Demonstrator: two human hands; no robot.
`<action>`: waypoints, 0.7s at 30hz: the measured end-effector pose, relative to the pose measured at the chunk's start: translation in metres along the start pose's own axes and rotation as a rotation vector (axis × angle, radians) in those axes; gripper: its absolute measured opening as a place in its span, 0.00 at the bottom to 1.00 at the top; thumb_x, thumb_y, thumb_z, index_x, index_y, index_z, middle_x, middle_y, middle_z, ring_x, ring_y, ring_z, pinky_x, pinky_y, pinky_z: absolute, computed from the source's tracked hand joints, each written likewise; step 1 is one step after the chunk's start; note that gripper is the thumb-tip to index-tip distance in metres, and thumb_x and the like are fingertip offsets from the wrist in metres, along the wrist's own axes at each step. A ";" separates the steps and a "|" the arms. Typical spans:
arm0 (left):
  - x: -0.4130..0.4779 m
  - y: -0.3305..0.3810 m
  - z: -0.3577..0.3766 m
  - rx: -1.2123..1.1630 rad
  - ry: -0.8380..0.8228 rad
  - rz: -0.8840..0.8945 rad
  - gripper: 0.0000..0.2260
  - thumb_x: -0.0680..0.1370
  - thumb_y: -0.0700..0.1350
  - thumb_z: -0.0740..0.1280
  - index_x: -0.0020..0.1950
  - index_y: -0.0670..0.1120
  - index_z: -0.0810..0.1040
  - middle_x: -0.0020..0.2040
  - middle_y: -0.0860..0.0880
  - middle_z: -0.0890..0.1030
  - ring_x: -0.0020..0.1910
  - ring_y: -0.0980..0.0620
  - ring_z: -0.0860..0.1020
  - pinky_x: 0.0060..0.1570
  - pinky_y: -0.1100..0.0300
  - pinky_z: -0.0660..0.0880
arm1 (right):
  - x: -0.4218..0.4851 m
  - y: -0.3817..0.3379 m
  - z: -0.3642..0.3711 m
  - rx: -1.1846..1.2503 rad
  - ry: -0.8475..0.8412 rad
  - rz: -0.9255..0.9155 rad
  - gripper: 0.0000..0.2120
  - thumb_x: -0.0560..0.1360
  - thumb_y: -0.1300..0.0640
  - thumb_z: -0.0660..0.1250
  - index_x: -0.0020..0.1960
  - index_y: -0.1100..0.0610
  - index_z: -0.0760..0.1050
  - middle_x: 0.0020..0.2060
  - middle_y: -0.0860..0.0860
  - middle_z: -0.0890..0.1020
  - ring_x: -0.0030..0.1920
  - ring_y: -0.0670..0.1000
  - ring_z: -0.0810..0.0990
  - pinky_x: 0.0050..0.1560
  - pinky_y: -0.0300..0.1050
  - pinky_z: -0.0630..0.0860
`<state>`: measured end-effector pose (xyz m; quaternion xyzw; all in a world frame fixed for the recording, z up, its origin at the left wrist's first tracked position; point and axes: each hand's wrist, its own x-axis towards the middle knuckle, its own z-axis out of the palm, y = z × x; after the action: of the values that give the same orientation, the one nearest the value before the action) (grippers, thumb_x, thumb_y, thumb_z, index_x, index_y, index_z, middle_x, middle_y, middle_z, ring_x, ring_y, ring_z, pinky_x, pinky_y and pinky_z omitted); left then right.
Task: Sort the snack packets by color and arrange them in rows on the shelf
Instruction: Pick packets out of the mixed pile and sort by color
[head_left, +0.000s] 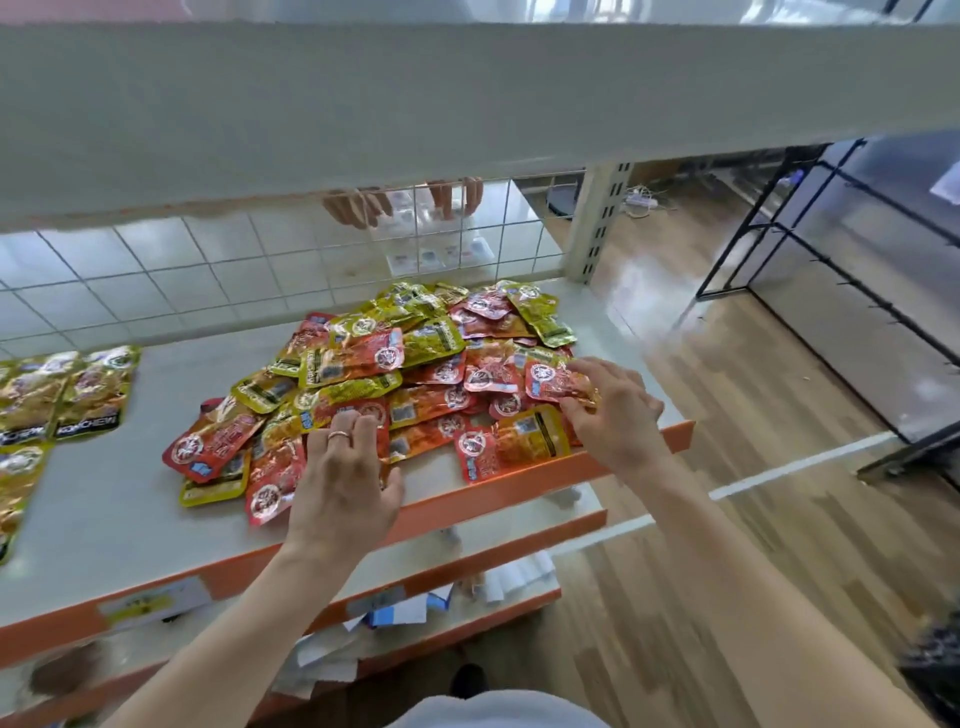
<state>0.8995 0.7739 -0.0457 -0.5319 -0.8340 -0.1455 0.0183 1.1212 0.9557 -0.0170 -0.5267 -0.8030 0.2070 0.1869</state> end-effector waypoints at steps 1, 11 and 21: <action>0.002 0.001 0.002 -0.032 0.003 -0.009 0.28 0.69 0.43 0.78 0.64 0.37 0.74 0.59 0.38 0.77 0.54 0.35 0.75 0.54 0.43 0.77 | 0.009 0.000 -0.001 -0.043 -0.045 0.012 0.25 0.77 0.50 0.69 0.72 0.47 0.70 0.71 0.46 0.73 0.72 0.52 0.65 0.67 0.58 0.59; -0.002 0.008 0.013 -0.060 0.088 0.097 0.19 0.72 0.47 0.76 0.57 0.40 0.78 0.64 0.41 0.76 0.65 0.40 0.72 0.59 0.44 0.77 | 0.103 -0.012 0.007 -0.103 -0.178 0.134 0.25 0.78 0.45 0.66 0.73 0.51 0.70 0.65 0.55 0.77 0.69 0.58 0.70 0.66 0.58 0.66; 0.010 0.020 0.013 -0.340 0.124 0.193 0.16 0.74 0.42 0.73 0.60 0.42 0.75 0.67 0.45 0.74 0.66 0.45 0.70 0.64 0.54 0.72 | 0.131 -0.013 0.022 -0.149 0.046 -0.104 0.07 0.77 0.62 0.60 0.43 0.63 0.75 0.33 0.57 0.73 0.39 0.63 0.78 0.36 0.46 0.66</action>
<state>0.9146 0.7941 -0.0516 -0.5948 -0.7400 -0.3140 -0.0065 1.0509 1.0691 -0.0179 -0.5013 -0.8379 0.1245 0.1763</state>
